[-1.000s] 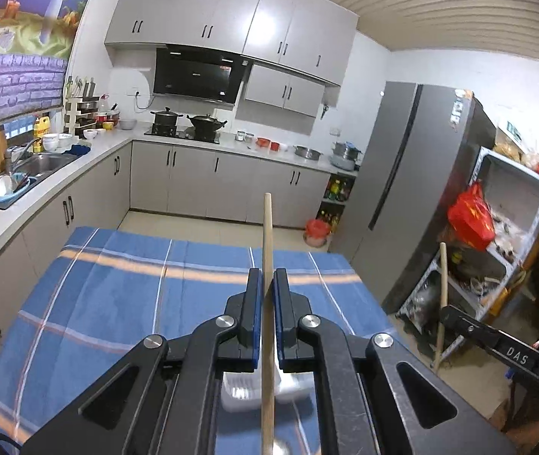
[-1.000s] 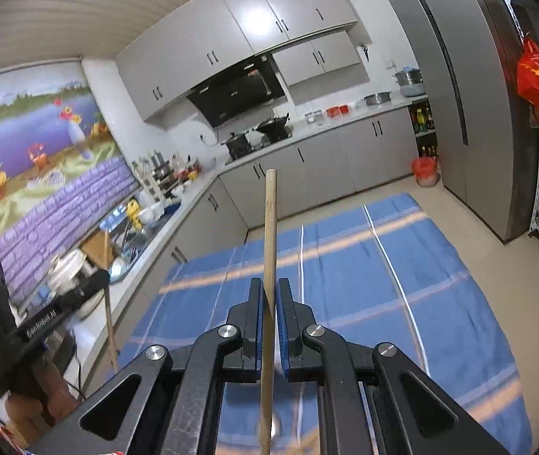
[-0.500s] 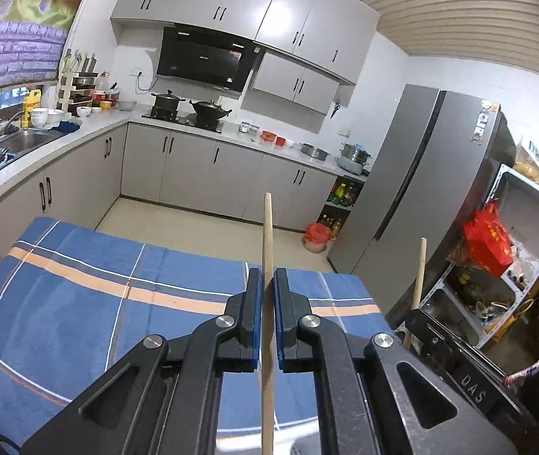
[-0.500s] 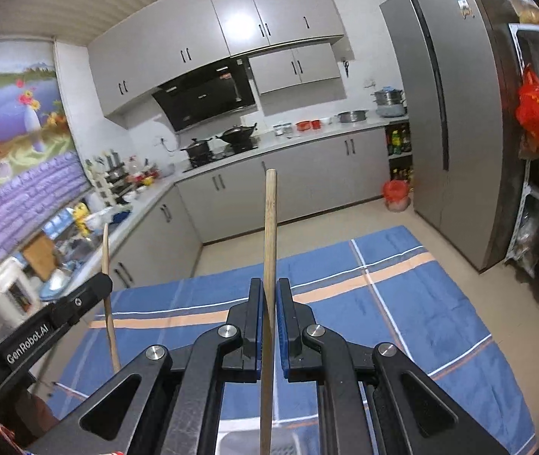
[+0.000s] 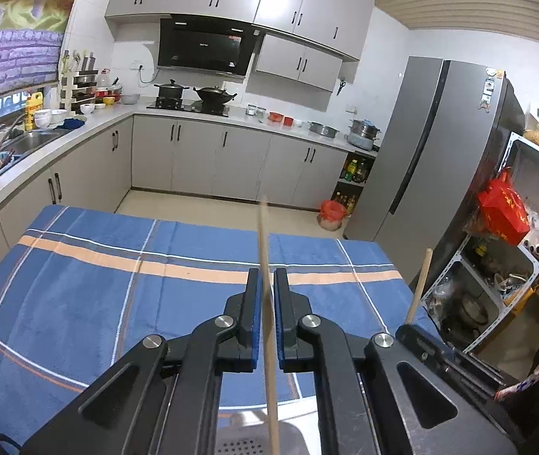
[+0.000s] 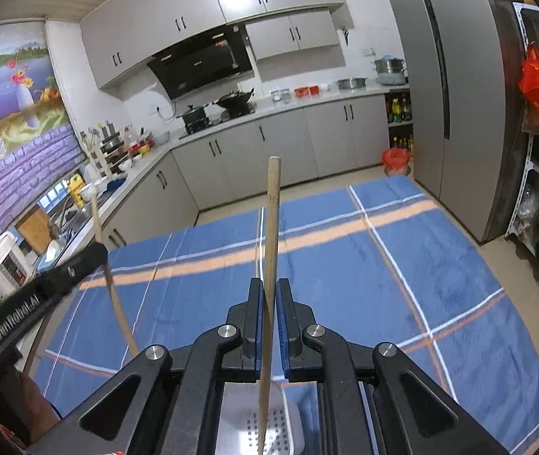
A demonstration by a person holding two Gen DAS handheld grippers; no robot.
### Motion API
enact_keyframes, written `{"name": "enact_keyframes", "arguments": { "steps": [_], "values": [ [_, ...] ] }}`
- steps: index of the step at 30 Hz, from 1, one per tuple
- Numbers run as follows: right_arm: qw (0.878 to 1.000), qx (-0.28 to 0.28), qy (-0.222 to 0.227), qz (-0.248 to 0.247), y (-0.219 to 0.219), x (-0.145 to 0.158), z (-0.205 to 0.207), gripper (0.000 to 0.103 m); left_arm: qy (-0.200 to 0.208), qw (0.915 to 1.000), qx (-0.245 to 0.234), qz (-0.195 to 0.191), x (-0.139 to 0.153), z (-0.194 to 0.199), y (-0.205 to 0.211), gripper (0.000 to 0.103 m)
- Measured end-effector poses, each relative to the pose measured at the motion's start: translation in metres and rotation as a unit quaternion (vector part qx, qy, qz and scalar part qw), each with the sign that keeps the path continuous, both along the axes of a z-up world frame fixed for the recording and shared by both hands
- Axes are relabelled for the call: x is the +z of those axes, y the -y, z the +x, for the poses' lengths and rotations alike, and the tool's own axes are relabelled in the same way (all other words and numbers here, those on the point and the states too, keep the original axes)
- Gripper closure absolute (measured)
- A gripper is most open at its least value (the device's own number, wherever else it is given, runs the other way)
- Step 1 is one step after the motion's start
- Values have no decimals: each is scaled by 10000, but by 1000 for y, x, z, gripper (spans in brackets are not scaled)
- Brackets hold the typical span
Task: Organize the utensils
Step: 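Drop the chopstick into the holder with the left tool while the right tool drops its chopstick, then bring both open tools back down to the remaining utensils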
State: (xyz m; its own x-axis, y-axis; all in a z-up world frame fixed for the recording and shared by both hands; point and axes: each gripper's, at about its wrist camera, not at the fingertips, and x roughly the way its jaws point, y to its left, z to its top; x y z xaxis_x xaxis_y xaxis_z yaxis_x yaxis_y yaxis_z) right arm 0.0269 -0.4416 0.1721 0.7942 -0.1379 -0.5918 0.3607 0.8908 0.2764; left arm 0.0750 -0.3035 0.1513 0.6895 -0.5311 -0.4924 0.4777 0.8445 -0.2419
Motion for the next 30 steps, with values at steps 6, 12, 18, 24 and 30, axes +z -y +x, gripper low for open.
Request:
{"name": "enact_keyframes", "arguments": {
  "steps": [6,12,18,24,30],
  "values": [
    [9999,137,-30,71,-3,3,-13,70,-18,10000,81,12,12,-17,-15,91],
    [9998,116,120,-112,-6,26,-60,45,185,9994,281,-117,41,-53,-52,66],
    [9997,5,-130,-193,-3,18,-126,34,10,9989,458,-141,45,-95,-95,58],
    [9943,10,-1013,339,2,-38,-186,34,-589,9975,307,232,4,-141,-112,58],
    [9837,333,-1542,864,-19,-84,-218,49,-1331,9850,-664,873,-66,-185,-89,58]
  ]
}}
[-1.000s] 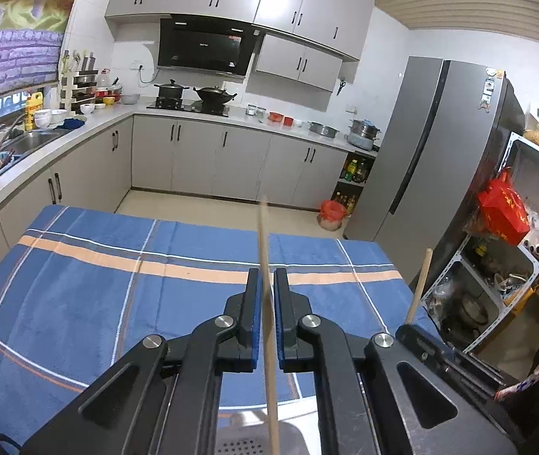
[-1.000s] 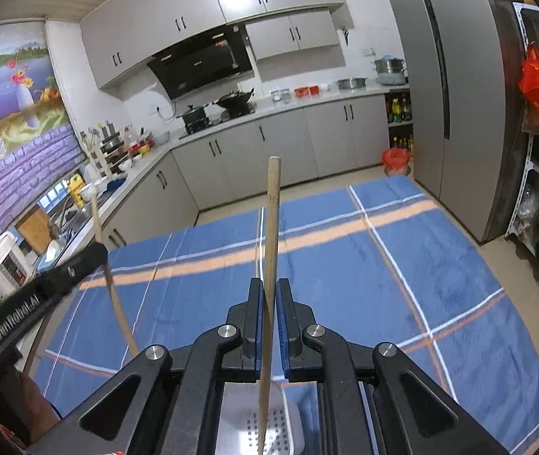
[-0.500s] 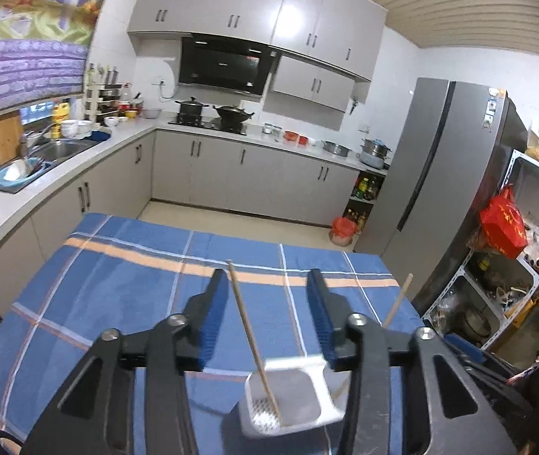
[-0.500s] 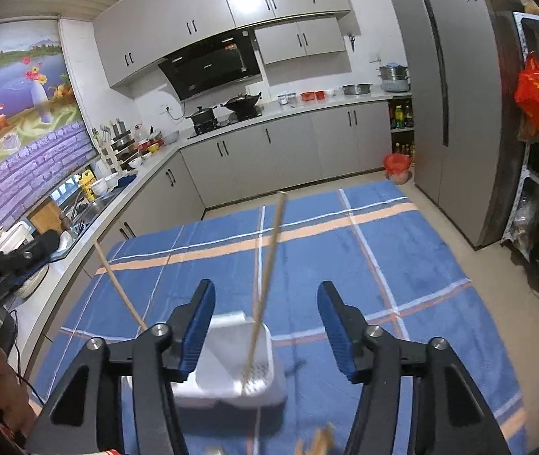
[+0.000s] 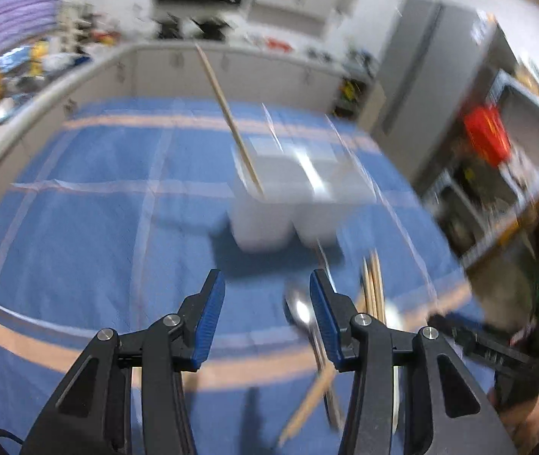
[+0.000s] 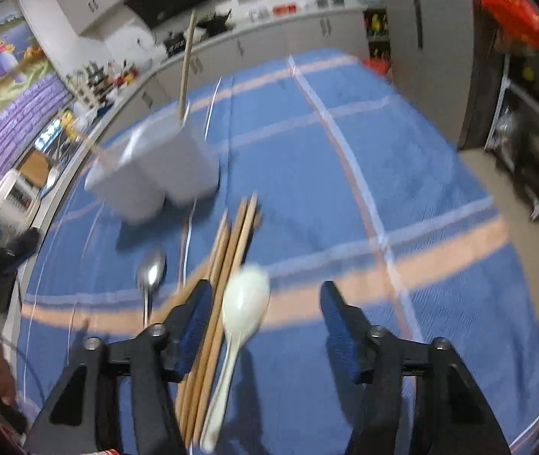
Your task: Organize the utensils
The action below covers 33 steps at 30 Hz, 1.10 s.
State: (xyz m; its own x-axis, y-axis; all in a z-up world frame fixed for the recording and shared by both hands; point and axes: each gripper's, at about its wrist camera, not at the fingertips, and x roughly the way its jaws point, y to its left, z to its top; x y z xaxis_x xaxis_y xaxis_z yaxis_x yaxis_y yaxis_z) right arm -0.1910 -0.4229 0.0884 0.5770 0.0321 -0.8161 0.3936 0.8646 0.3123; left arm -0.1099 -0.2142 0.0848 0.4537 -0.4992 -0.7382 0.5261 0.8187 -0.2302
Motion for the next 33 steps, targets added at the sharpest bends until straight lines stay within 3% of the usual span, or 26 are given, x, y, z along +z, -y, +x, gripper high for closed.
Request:
{"name": "enact_keyframes", "arguments": {
  "steps": [5,7,9,12,21,28,33],
  "values": [
    [9992,296,-226,-141,-23,-15,-2,56,-510,9948,-815,323,-45,-25,22,58],
    [9984,380,-332,-268,-29,-20,-1,60,-653,9914,-1029,476,-58,-28,32,63],
    [9975,453,-414,-354,-34,-24,3,65,-758,9885,-1137,641,-66,-29,40,81],
    [9959,507,-467,-589,-40,-29,8,67,-917,9871,-1178,586,-67,-28,45,96],
    [9869,62,-923,-1323,-21,-31,2,72,-1057,9926,-293,513,-70,-9,3,96],
    [9876,-457,-1071,-1056,13,-27,-21,71,-1263,9914,-222,277,-63,-17,-34,97],
    [9936,-682,-663,-611,28,-10,-29,67,-1356,9900,-340,197,-50,-22,-45,97]
  ]
}}
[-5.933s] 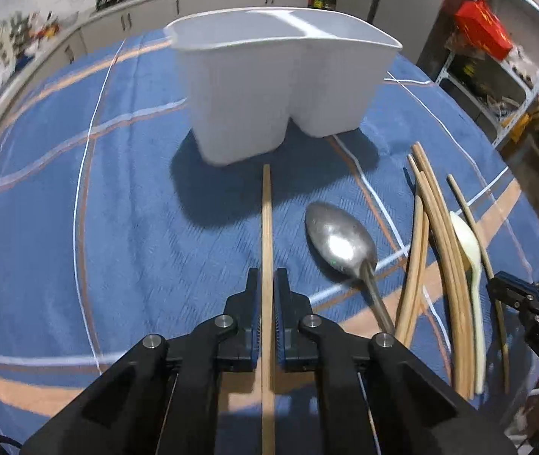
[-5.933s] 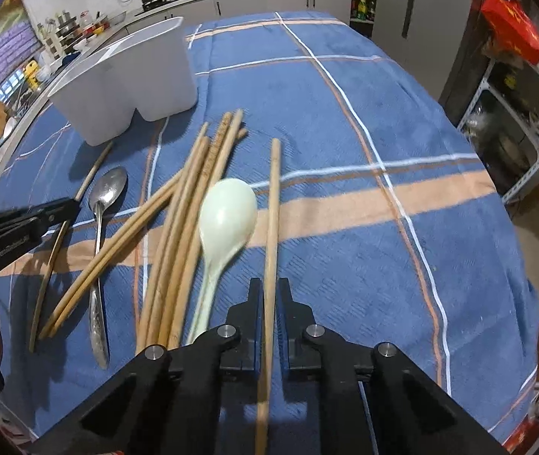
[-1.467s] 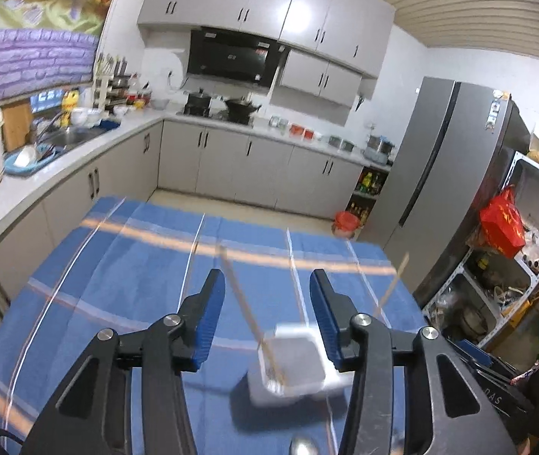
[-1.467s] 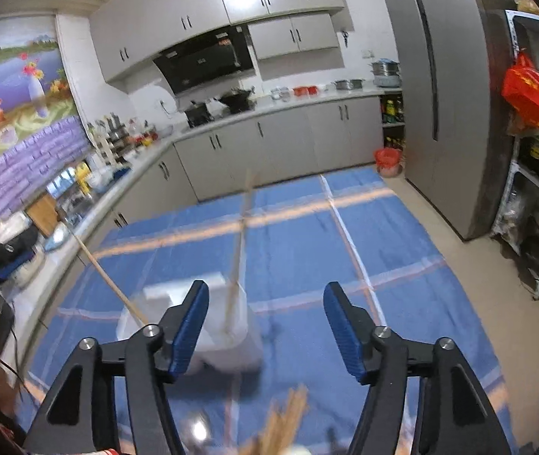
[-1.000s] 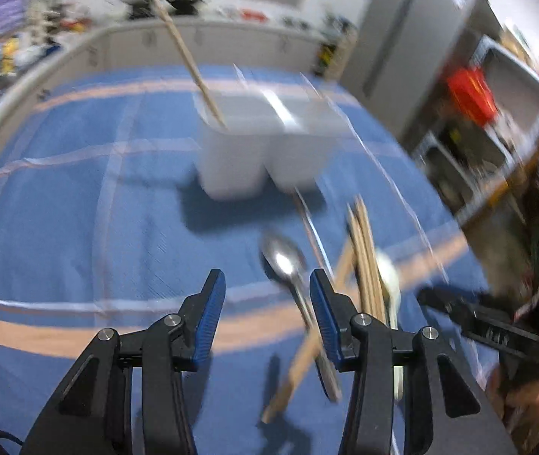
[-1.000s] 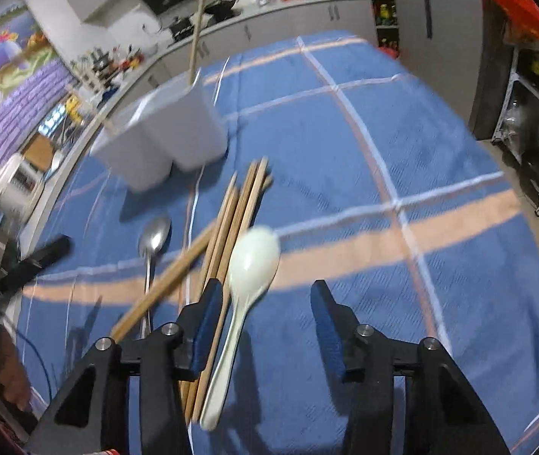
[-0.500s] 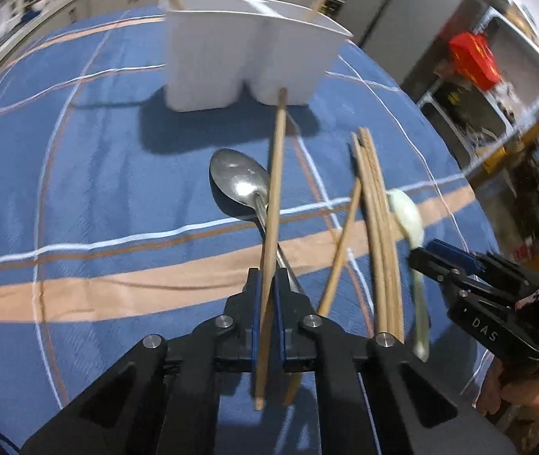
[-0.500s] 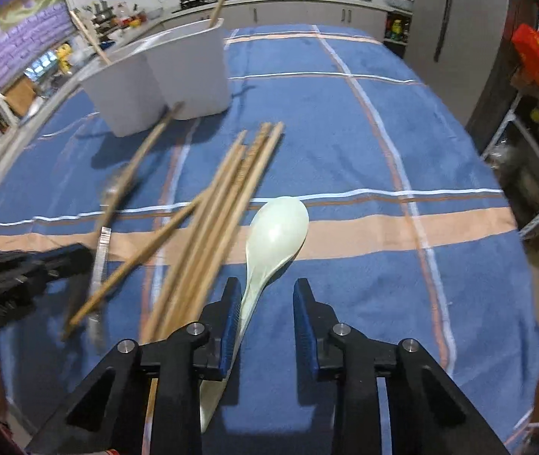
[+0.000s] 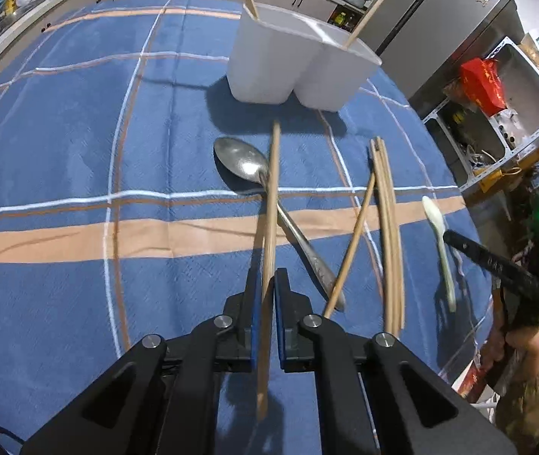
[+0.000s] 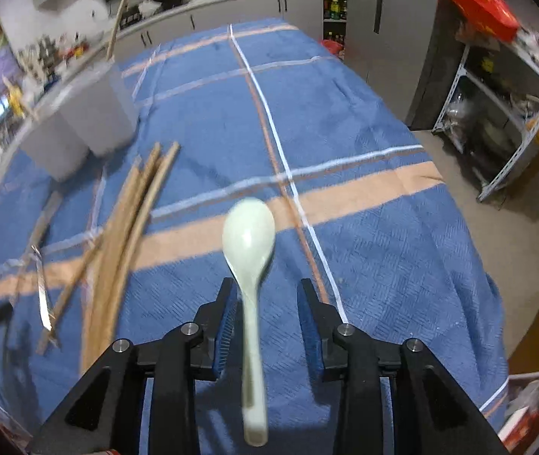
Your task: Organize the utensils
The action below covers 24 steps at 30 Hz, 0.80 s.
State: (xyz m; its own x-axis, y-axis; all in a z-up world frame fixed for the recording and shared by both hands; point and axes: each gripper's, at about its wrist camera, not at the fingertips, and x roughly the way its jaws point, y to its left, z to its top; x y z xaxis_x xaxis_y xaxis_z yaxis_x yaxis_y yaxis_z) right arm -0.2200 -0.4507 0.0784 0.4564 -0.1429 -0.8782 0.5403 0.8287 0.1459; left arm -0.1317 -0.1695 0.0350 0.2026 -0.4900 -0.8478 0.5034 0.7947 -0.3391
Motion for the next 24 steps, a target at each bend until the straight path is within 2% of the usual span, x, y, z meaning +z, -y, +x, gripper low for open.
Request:
{"name": "enact_keyframes", "arguments": {
  "steps": [4,7,9,15,20,22,24],
  "values": [
    [9985,234,388,317,-4,12,18,67,134,9998,14,-168,12,10,6,97],
    [9962,450,519,529,-13,13,39,67,373,9993,-69,-56,17,25,27,97],
    [9957,604,473,517,-21,10,60,67,473,9987,-209,-9,18,34,41,96],
    [9964,803,105,268,-36,-4,99,70,447,9961,-702,280,4,60,98,97],
    [9969,746,25,236,-32,-12,109,70,282,9920,-1223,145,-4,46,125,95],
    [9971,742,25,165,-32,-11,112,69,215,9901,-1363,249,-12,41,135,95],
    [9969,759,-201,-27,-36,-18,114,61,225,9885,-1428,448,-22,37,143,95]
  ]
}}
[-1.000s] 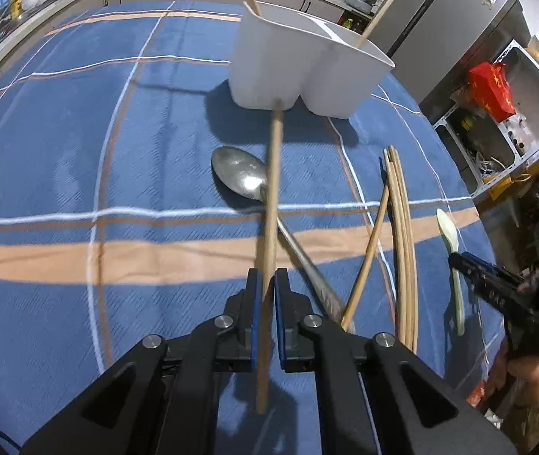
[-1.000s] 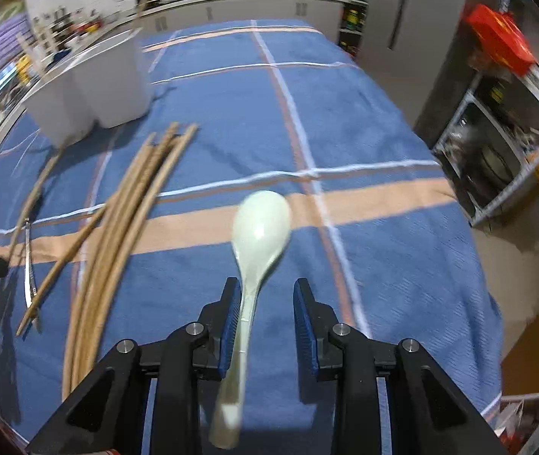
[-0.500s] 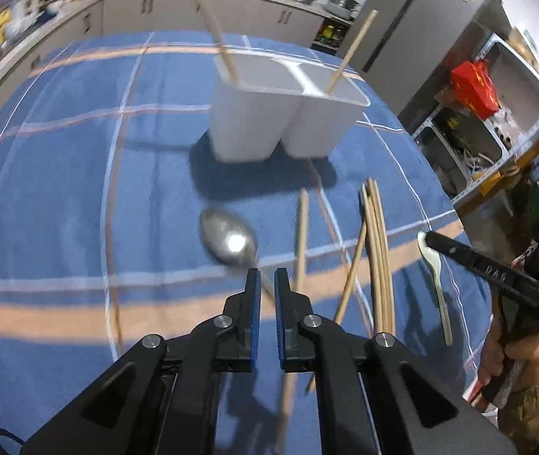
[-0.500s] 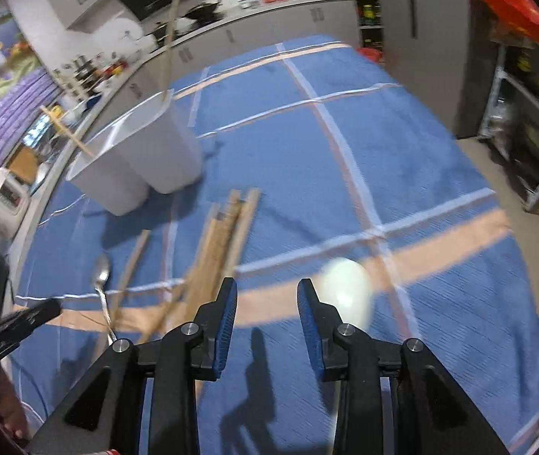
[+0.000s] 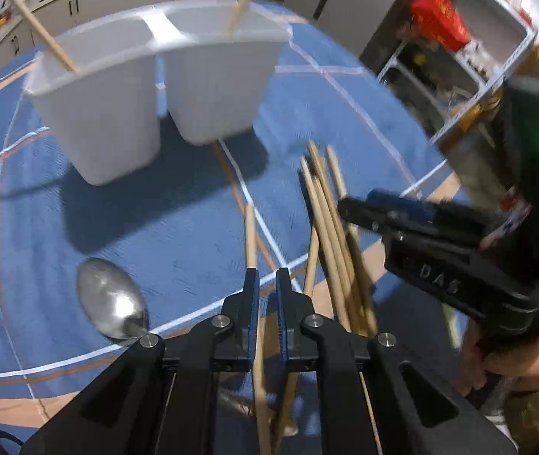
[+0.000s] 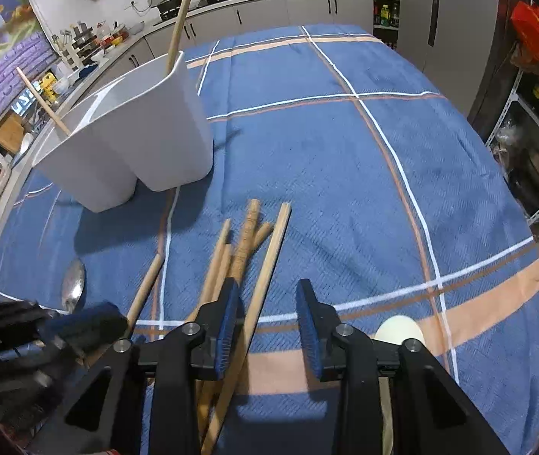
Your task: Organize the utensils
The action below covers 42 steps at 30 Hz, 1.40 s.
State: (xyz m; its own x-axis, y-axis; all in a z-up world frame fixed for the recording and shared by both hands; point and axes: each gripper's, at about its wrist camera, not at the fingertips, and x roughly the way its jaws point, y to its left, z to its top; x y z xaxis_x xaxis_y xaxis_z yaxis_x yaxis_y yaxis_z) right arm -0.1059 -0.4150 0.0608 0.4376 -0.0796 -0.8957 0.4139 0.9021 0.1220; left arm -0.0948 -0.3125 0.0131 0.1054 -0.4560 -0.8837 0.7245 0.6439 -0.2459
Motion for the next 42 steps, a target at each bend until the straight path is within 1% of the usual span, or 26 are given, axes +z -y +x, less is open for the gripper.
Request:
{"name": "enact_keyframes", "arguments": {
  "steps": [1,3,4,6,7,8,11,14,17,21,22,23,24,25,28,32,34,39,42],
  "values": [
    [9999,41,-3,-165,-1,1,-1,59,132,9999,-2,2,0,-2,2,95],
    [9992,69,-142,-366,-4,-2,-1,58,42,9999,-21,135,-7,0,6,96],
    [9987,55,-228,-452,-4,-2,-2,58,16,10000,15,84,-7,1,5,96],
    [9981,2,-338,-522,-1,0,-5,67,-15,10000,33,60,-7,4,4,96],
    [9977,-12,-419,-526,1,1,-8,80,-13,10000,54,66,-7,5,3,96],
    [9976,-17,-478,-492,4,1,-10,88,-22,10000,62,56,-7,6,1,96],
    [9977,-20,-596,-320,12,4,-14,90,-150,9999,81,-17,-8,12,-3,96],
    [9976,-36,-668,-154,16,4,-9,90,-279,9995,131,-23,-9,19,-2,96],
    [9973,-69,-736,-37,16,5,3,90,-246,9996,126,33,-9,20,5,96],
    [9971,-79,-734,-179,8,5,13,89,-93,9998,185,44,-7,14,7,96],
    [9975,-49,-675,-195,5,4,12,90,-52,9998,215,22,-7,13,7,96],
    [9981,-14,-595,-171,3,4,13,95,-31,9997,232,10,-7,12,7,97],
    [9988,-21,-487,6,5,5,10,96,-36,9996,280,-25,-7,11,7,97],
    [9989,-112,-338,298,9,6,3,96,-49,9994,325,-62,-7,11,6,97],
    [9985,-305,73,451,10,17,-18,96,136,9982,454,-355,9,5,-8,97],
    [9973,-326,534,392,2,41,-47,96,402,9949,655,-647,37,-5,-30,97],
    [9961,-318,754,325,-5,54,-61,96,473,9930,734,-792,47,-10,-41,97],
    [9922,-241,1209,205,-17,78,-97,96,750,9870,904,-1097,75,-34,-66,98],
    [9890,-170,1465,125,-25,96,-105,96,944,9823,977,-1292,92,-50,-82,98]
  ]
}}
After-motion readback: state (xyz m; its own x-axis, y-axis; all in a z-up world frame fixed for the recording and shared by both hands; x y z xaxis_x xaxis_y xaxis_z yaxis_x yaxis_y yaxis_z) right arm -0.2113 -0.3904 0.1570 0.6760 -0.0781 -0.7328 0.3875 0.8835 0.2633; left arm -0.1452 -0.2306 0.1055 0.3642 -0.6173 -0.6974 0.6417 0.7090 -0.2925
